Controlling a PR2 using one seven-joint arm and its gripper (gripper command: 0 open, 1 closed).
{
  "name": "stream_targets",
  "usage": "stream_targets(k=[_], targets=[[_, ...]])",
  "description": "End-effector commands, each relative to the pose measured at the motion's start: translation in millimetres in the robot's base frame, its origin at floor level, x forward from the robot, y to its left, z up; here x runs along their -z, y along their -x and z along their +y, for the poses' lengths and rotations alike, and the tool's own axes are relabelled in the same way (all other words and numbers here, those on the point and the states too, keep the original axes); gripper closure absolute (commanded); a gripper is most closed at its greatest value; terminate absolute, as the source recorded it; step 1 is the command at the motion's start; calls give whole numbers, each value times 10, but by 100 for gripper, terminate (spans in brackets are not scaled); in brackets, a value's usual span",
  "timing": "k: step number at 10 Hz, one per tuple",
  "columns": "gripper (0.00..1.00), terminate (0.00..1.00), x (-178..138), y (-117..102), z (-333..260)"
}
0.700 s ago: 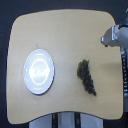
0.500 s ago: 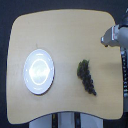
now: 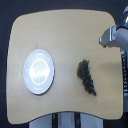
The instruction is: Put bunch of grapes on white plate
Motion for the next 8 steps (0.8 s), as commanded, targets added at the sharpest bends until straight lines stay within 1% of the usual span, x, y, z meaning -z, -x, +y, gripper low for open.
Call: stream_targets(k=[1,3,4,5,8], targets=[[0,0,334,354,690],[0,0,526,508,1008],[0,0,654,531,1174],[0,0,715,541,1255],[0,0,947,482,1426]])
